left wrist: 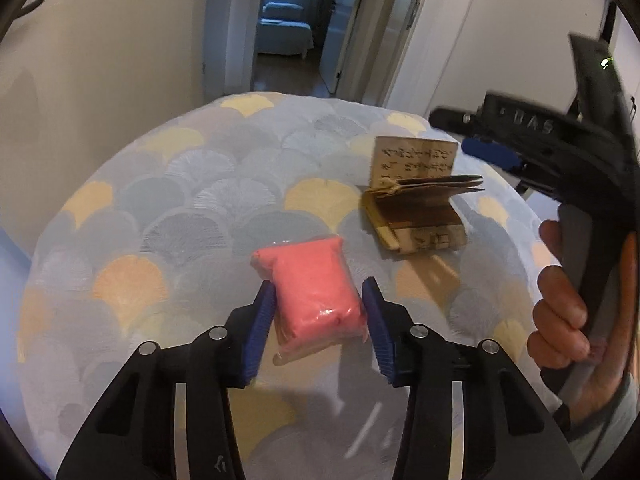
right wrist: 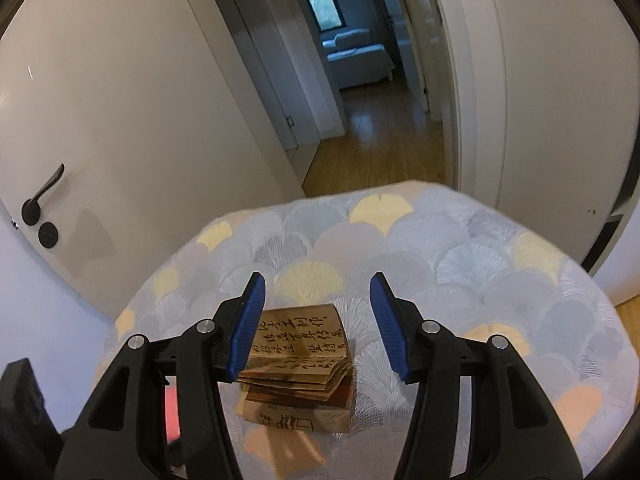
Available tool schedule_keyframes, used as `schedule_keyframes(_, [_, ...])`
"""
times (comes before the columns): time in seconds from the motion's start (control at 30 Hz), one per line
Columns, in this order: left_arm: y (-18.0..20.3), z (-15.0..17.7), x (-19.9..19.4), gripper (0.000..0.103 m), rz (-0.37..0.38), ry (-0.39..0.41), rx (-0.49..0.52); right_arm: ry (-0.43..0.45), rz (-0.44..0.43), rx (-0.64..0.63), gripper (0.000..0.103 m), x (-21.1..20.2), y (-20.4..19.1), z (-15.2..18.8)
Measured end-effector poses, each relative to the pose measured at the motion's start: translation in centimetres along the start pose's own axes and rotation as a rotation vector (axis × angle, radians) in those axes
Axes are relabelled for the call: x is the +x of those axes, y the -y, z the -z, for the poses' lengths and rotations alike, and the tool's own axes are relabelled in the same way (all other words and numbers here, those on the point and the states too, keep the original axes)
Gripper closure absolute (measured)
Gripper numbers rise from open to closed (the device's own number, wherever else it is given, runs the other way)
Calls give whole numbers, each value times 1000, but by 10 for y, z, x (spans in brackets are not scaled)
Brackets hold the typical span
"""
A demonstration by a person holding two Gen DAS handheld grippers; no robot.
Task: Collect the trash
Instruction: 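Grasp the brown paper booklet with the right gripper while the left holds the pink packet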
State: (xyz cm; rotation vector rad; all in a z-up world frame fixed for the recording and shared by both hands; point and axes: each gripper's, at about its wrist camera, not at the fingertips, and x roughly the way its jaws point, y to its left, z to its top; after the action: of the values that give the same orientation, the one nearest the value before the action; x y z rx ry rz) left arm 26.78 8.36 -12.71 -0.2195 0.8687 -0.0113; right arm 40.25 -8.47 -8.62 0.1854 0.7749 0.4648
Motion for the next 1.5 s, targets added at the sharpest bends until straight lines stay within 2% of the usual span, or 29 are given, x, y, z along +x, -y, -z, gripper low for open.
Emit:
schedule_keyframes(0.03, [-3,1,-3,60,-7,5,-6,-11,-9,-2,58,2,1,1])
schedule_keyframes(0.07, [-6,1,-5,60,-10,9,-11,-20,-25,1,69,2,2,3])
schedule_keyframes(0.1, [-9,2,-8,60,-11,13,-18,-46,-66,13,69,2,3,6])
schedule_keyframes(0.33, [-34,13,-18,65,-25,24,-71,-89,-159,47,69,-25,2,31])
schedule_keyframes(0.53, [-48,18,-22,64,-13,40,-102,-130,-202,2,69,-50,-14,57])
schedule_keyframes(0.57, [-49,19,-23,64,-11,42,-103,-142,-220,-25,68,-55,-21,62])
schedule_keyframes(0.6, [-51,19,-24,64,-10,45,-104,-147,-225,-41,61,-58,-25,65])
schedule_keyframes(0.7, [-54,23,-25,63,2,56,-108,-112,-172,-101,42,-69,-35,74])
schedule_keyframes(0.77, [-54,24,-25,63,2,60,-104,-87,-112,-154,40,-71,-41,80])
schedule_keyframes(0.87, [-53,26,-25,63,6,64,-95,-89,-71,-181,38,-69,-45,86])
schedule_keyframes(1.13, [-54,25,-26,63,16,69,-99,-99,34,-175,38,-45,-52,94])
schedule_keyframes(1.27, [-53,27,-32,65,35,82,-94,-110,43,-155,72,-36,-53,92])
schedule_keyframes(1.33, [-51,27,-35,65,42,93,-83,-118,60,-140,82,-34,-50,92])
schedule_keyframes(1.37, [-49,27,-37,65,46,99,-76,-122,61,-133,90,-33,-49,93])
schedule_keyframes(1.4, [-46,27,-39,65,50,105,-67,-122,60,-123,95,-34,-45,93])
schedule_keyframes(1.5, [-38,27,-50,65,66,128,-43,-102,64,-90,98,-46,-38,94])
